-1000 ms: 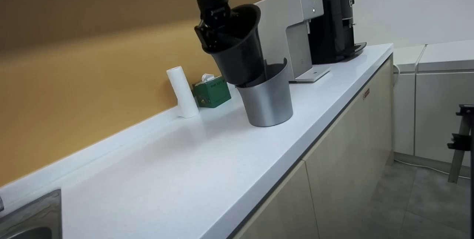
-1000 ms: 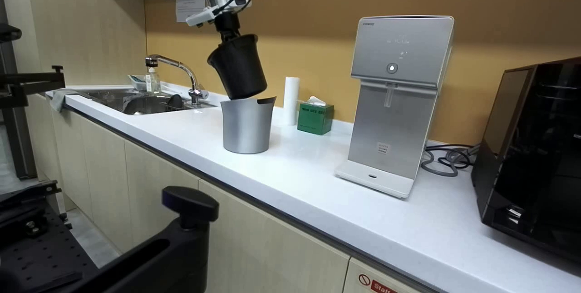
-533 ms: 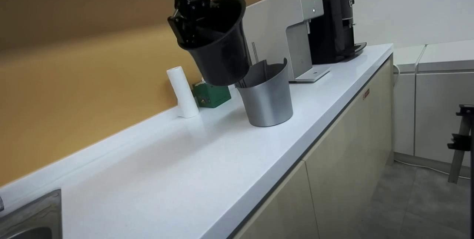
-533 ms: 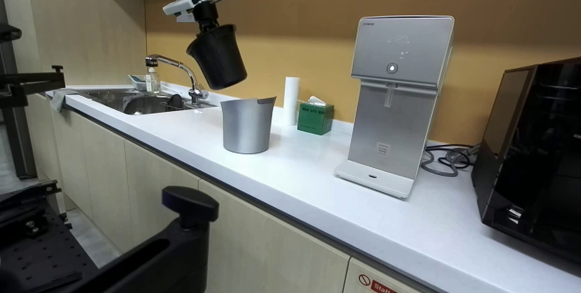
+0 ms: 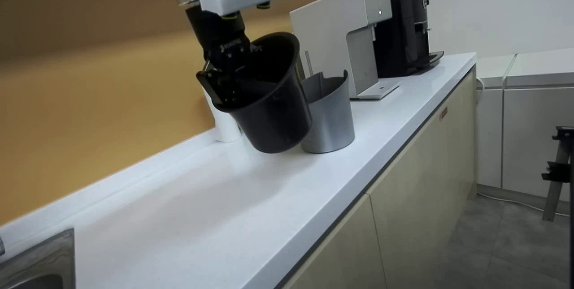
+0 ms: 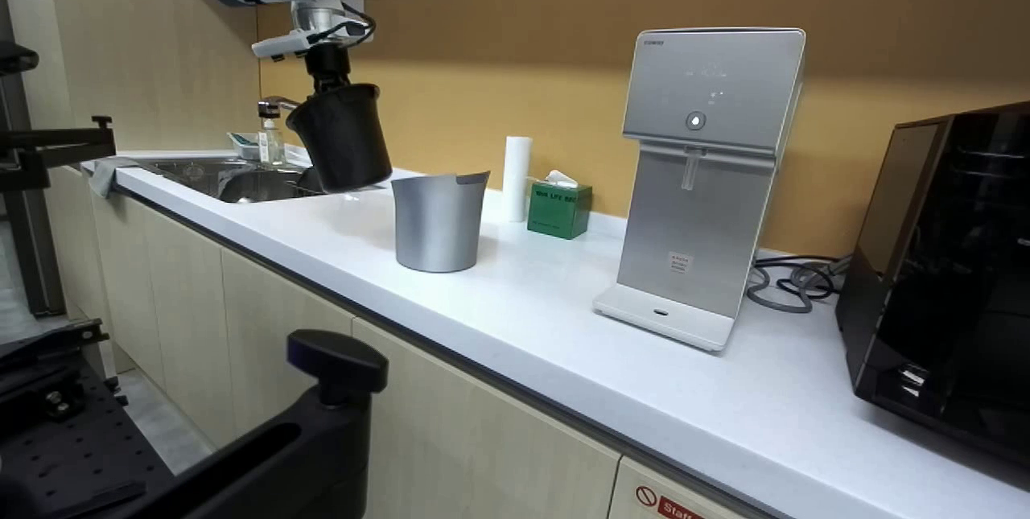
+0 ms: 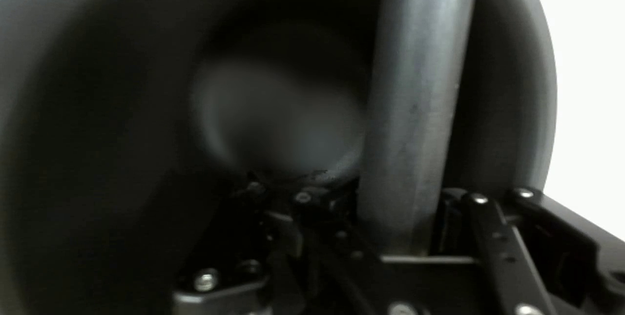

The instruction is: Remove the black bin from the grey bin.

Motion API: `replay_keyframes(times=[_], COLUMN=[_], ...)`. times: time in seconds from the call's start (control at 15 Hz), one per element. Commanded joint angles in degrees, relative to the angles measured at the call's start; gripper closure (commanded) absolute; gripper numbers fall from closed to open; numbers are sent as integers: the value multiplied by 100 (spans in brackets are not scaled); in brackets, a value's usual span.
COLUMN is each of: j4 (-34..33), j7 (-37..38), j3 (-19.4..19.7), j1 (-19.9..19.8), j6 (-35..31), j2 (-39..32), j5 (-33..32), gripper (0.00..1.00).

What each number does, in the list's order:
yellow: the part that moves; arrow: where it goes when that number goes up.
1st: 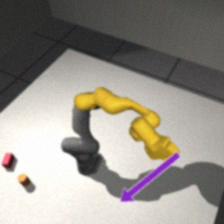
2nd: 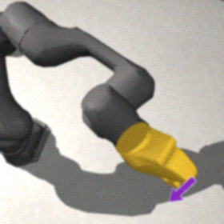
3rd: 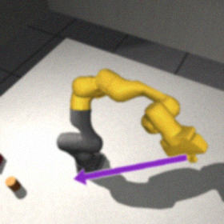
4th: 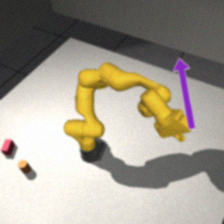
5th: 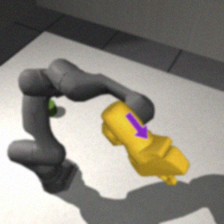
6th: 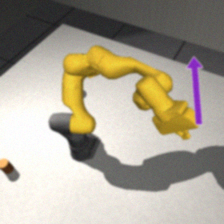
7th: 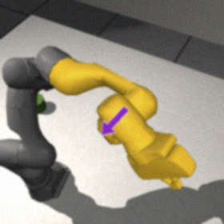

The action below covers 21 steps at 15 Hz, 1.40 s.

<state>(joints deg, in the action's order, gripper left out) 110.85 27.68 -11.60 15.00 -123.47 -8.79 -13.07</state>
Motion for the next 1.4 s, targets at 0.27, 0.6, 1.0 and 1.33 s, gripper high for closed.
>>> replay_keyframes(times=[0.27, 0.6, 1.0, 1.33], j4=[125, 97, 115, 157], j7=[-710, -1273, -1399, -1382], j3=[-12, 6, 61, 108], j1=[-61, -203, -271, -268], j6=[-218, -281, -363, -522], j2=[-254, -433, -587, -708], j5=[1068, 1960, 2179, 2170], gripper=[99, 99, 99, 99])
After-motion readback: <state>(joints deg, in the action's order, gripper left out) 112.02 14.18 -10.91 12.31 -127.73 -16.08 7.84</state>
